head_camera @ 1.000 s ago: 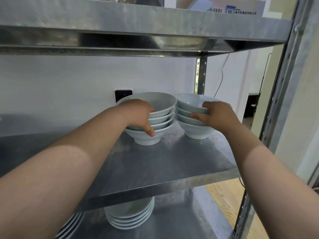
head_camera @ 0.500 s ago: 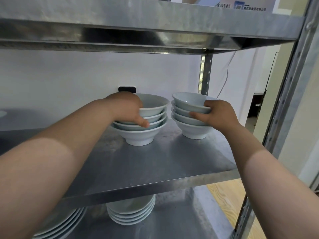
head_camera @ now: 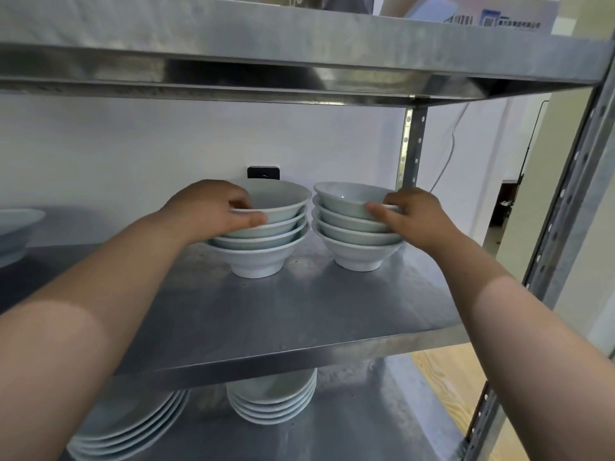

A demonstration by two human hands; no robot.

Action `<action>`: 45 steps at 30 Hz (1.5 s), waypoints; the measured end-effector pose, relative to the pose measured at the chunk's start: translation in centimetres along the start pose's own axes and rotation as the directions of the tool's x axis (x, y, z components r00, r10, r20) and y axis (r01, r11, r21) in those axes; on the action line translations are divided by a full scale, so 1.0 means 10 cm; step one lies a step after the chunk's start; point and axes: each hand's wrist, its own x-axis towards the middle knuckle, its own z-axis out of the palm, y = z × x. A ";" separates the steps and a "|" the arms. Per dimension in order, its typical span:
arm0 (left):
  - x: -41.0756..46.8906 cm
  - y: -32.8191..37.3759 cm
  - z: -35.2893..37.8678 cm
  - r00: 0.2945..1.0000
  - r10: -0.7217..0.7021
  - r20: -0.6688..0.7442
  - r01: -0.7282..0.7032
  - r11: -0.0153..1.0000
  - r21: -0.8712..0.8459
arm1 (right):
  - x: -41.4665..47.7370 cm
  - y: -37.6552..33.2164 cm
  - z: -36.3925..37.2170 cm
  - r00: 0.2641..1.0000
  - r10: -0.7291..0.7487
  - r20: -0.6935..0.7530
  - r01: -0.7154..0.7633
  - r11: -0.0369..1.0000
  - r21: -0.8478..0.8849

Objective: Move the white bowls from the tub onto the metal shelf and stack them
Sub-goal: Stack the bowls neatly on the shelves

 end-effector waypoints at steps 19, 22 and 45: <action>-0.43 -0.36 0.90 0.945 -0.296 -0.140 -0.007 0.408 -0.913 | -0.63 -0.18 0.62 0.890 0.453 0.046 -0.284 0.473 0.834; -0.42 -0.29 0.89 0.942 -0.301 -0.147 -0.002 0.434 -0.901 | -0.63 -0.19 0.61 0.894 0.448 0.027 -0.262 0.474 0.841; -0.43 0.05 0.50 0.814 -0.551 -0.184 0.285 0.654 -0.700 | -0.56 -0.03 0.63 0.906 0.416 -0.080 -0.240 0.660 0.712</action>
